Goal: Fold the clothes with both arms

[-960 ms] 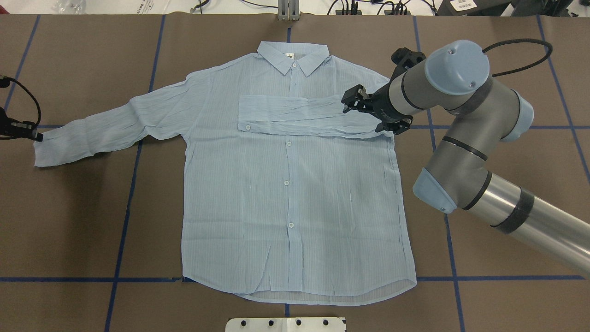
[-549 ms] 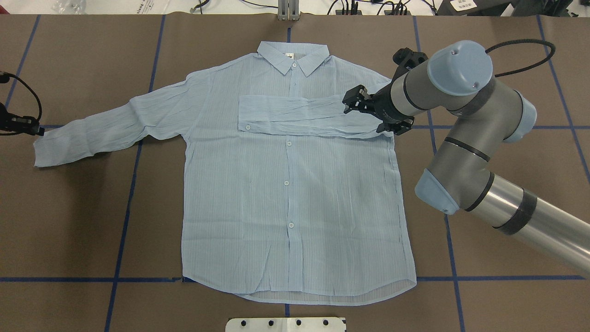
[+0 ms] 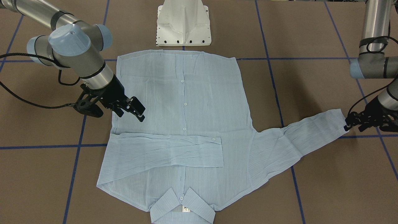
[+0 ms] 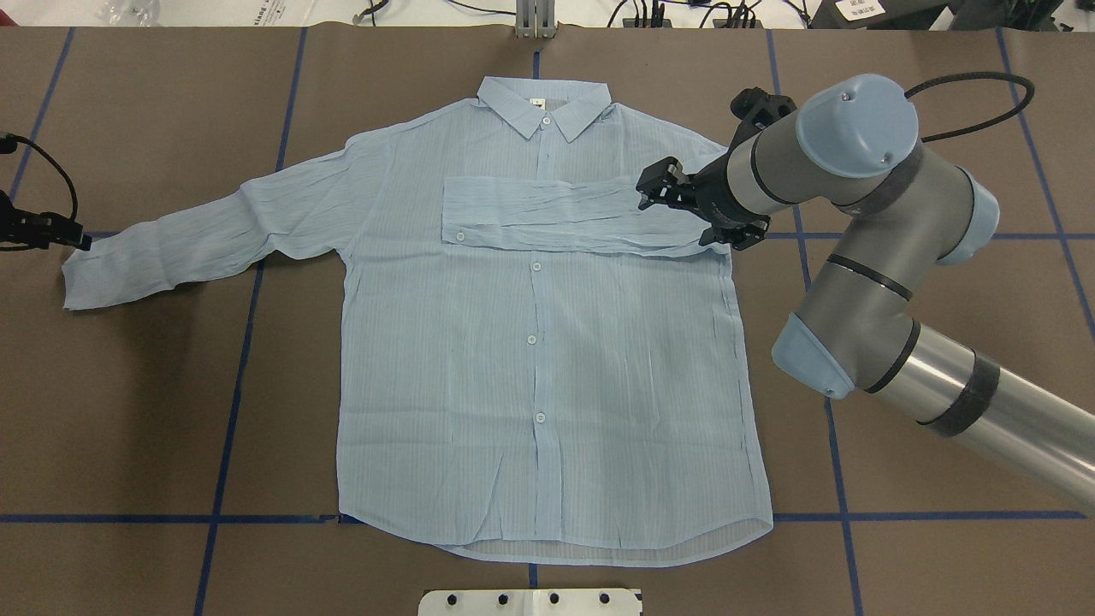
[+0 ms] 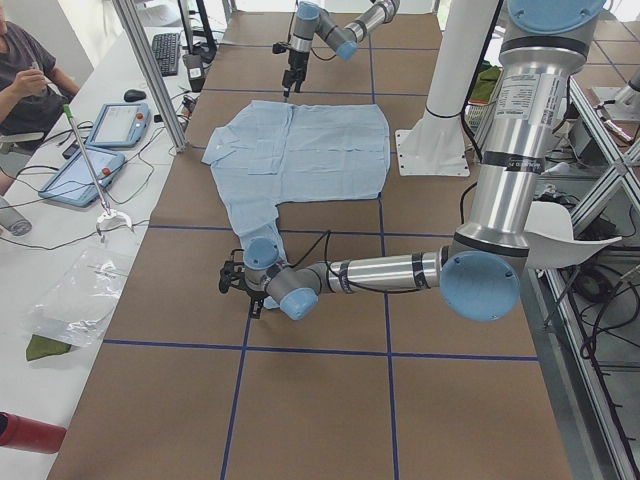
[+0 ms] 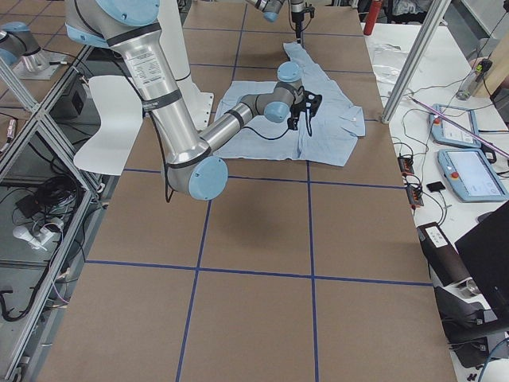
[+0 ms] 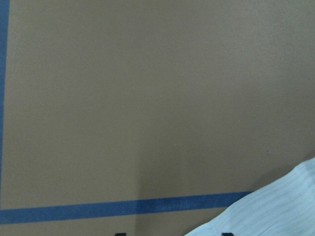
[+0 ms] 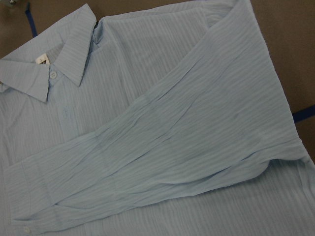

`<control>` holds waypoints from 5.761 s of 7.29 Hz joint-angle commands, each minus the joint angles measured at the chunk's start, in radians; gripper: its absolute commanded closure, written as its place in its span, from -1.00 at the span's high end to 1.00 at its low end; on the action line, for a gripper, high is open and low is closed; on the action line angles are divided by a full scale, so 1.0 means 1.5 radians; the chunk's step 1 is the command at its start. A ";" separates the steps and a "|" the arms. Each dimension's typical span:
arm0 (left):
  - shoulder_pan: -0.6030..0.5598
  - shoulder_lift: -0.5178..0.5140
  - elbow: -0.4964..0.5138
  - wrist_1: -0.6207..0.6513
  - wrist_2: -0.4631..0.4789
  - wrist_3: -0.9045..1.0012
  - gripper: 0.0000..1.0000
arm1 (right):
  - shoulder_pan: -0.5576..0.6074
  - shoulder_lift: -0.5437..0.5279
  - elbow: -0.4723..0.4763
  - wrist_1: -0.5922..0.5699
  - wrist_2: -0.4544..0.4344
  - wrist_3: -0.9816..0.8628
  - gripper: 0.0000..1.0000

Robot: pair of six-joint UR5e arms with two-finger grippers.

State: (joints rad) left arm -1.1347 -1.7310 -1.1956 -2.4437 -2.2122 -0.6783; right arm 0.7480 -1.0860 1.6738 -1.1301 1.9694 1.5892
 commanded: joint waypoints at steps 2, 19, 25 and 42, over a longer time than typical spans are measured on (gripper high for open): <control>0.001 0.005 -0.001 0.000 -0.002 0.000 0.36 | -0.001 -0.007 0.001 0.001 0.002 0.000 1.00; 0.138 -0.259 -0.268 0.340 -0.088 -0.457 -1.00 | 0.130 -0.193 0.068 0.003 0.088 -0.234 1.00; 0.246 -0.573 0.042 0.192 0.022 -0.725 -1.00 | 0.163 -0.232 0.057 0.003 0.087 -0.308 1.00; 0.271 -0.283 -0.313 0.102 0.075 -0.722 0.66 | -0.133 -0.337 0.191 0.153 -0.042 0.153 0.98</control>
State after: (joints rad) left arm -0.7248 -2.2853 -1.5447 -2.2923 -2.1018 -1.8394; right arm 0.6133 -1.4976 1.8634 -0.8962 1.9209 1.7356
